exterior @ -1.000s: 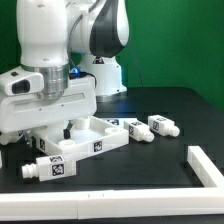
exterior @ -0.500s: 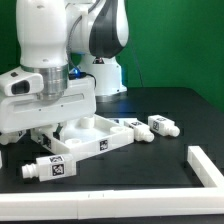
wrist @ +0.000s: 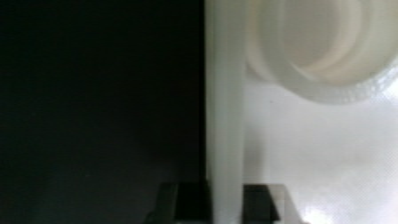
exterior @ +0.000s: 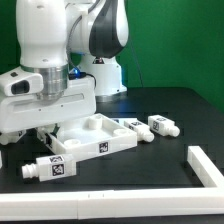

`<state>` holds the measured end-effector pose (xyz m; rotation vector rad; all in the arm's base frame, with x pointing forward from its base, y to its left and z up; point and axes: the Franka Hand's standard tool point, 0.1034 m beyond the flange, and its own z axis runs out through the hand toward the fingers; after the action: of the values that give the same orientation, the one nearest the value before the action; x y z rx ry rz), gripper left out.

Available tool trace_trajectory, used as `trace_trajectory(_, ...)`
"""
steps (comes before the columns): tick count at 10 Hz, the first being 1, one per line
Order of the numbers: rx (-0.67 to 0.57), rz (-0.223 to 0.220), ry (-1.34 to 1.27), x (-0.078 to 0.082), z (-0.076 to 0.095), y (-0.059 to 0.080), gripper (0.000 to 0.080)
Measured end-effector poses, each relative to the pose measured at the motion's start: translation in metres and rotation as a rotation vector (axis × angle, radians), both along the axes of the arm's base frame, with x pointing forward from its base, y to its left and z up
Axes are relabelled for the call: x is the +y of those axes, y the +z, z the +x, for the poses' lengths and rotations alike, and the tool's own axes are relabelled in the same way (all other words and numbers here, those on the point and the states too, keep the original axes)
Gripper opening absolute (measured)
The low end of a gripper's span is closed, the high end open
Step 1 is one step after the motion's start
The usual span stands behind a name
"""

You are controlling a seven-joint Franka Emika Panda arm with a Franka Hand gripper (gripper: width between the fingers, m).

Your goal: Assemble one leg

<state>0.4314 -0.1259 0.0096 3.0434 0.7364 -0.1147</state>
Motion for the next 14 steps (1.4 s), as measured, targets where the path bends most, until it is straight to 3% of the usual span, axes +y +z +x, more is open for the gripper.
trace_trajectory(1,0.011,0.006,-0.010,0.001,0.000,0.002,0.0053)
trace_trajectory(3,0.035,0.032,-0.100,0.007,0.014,0.039,0.0054)
trace_trajectory(4,0.062,0.041,-0.175,0.017,0.023,0.057,0.0054)
trace_trajectory(6,0.100,0.034,-0.367,0.040,0.046,0.075,0.0054)
trace_trajectory(9,0.082,-0.014,-0.527,0.051,0.104,0.062,0.0054)
trace_trajectory(14,0.082,-0.019,-0.516,0.055,0.105,0.056,0.0054)
